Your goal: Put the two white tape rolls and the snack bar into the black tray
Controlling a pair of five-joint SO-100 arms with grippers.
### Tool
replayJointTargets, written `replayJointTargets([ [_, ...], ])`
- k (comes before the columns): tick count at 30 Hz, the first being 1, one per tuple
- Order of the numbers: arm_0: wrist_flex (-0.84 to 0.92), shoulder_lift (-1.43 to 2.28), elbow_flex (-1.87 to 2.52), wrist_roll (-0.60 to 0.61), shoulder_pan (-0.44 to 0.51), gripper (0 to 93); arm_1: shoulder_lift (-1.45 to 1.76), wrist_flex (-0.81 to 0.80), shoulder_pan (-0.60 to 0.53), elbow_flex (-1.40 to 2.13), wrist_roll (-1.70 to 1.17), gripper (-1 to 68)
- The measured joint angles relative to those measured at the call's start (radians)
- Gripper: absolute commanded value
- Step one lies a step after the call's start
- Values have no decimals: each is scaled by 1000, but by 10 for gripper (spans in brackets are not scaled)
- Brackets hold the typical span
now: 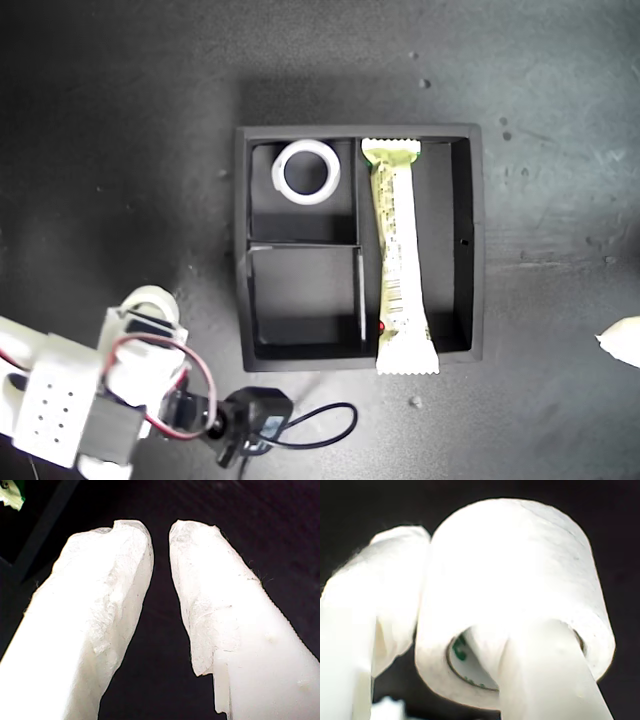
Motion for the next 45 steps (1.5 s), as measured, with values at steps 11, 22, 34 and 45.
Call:
replayJointTargets([
  [11, 49, -316, -681, 382, -80, 1, 0, -52, 38, 100, 153, -1],
  [22, 255, -899, -1401, 339, -92, 13, 92, 11, 31, -34, 293, -1],
  [34, 255, -865, -1169, 308, -109, 281, 95, 26, 6, -101, 255, -1],
  [45, 255, -423, -1026, 472, -176, 256, 98, 196, 141, -434, 210, -1],
])
